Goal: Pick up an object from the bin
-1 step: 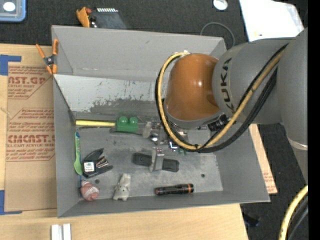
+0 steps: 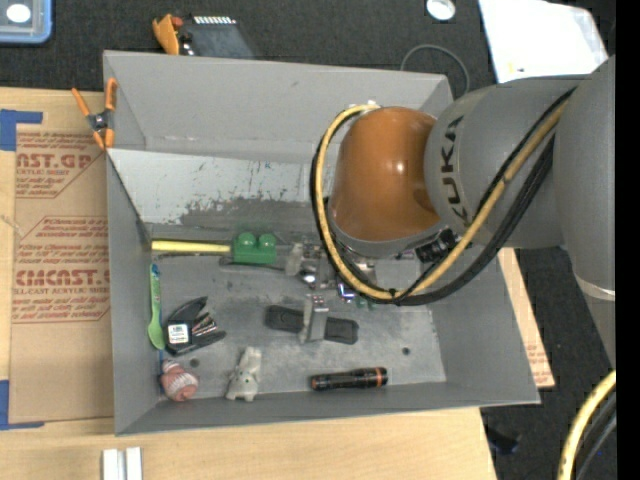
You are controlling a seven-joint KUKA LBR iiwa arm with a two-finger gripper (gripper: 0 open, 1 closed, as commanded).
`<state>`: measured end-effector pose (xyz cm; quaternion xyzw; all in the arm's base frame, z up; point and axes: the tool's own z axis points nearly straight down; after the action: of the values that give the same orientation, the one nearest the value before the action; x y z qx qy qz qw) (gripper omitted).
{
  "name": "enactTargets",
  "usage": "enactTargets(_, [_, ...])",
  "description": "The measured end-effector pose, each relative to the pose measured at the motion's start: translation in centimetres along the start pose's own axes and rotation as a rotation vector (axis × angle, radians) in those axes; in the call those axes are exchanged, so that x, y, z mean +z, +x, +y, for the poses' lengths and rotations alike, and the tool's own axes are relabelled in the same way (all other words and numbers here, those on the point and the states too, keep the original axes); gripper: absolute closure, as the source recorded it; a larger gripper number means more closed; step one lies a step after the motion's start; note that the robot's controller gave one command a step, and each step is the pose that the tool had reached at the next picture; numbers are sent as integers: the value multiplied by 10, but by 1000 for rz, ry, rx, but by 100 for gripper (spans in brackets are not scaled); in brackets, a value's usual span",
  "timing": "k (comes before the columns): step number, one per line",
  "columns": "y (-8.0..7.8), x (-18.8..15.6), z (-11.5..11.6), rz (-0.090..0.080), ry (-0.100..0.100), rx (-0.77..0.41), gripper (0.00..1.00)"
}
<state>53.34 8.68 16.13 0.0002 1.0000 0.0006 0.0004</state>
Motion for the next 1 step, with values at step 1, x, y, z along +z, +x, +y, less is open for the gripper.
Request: enactTargets(1, [7,30,-28,-11,-4,-4,0])
